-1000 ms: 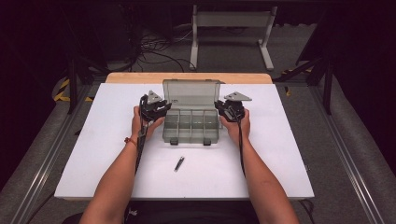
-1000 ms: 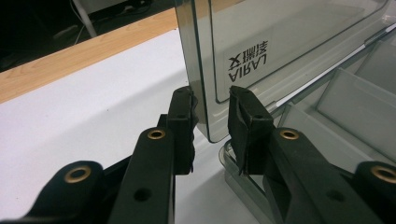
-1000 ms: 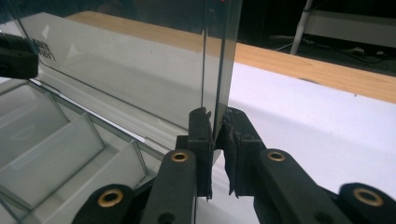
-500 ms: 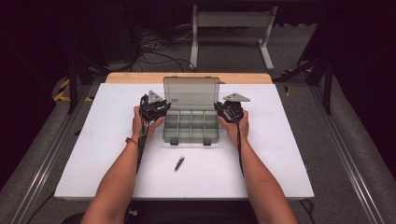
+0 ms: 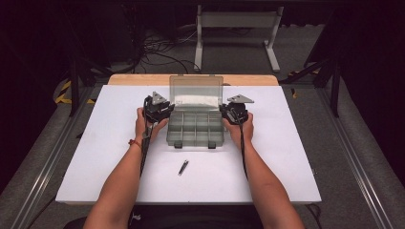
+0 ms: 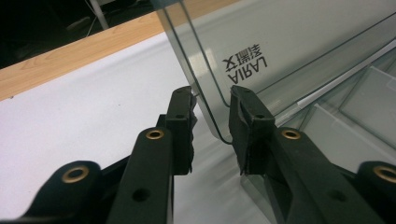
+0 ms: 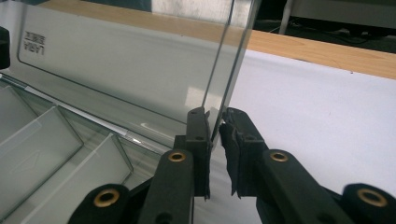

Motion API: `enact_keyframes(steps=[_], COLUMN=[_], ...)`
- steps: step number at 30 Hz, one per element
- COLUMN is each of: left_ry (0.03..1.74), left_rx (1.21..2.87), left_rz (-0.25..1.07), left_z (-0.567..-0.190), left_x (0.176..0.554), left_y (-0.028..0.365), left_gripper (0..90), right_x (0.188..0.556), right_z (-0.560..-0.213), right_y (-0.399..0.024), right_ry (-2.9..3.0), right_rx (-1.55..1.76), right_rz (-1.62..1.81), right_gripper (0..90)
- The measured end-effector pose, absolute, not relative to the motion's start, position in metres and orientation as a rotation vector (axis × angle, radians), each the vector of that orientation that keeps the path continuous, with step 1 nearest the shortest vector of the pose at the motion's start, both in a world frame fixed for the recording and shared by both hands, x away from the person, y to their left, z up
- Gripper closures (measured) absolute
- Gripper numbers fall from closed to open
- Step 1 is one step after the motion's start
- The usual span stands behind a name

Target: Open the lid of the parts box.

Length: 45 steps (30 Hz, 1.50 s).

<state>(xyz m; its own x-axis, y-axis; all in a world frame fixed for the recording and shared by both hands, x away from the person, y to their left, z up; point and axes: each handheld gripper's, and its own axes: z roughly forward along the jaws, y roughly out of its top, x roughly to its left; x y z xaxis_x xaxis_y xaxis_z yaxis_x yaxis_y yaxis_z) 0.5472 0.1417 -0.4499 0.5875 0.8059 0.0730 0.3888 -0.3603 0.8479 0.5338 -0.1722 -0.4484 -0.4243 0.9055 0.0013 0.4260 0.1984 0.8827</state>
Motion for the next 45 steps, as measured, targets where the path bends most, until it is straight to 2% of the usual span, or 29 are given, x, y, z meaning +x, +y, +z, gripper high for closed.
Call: enact_keyframes(steps=[12,22,45], left_ry=[0.971,0.916,0.663], left_rx=[1.983,1.975,1.994], left_rz=[0.631,0.618,0.594], left_z=[-0.451,-0.434,-0.415], left_x=[0.548,0.539,0.476], left_y=[0.146,0.150,0.169], left_gripper=[69.4,69.6,69.8], right_x=[0.534,0.529,0.480], right_z=[-0.448,-0.438,-0.416], right_y=[-0.172,-0.171,-0.176], right_ry=[1.976,1.998,2.099], right_rx=[1.227,1.146,0.894], right_rz=[1.142,1.134,1.202], right_gripper=[82.3,82.2,79.4])
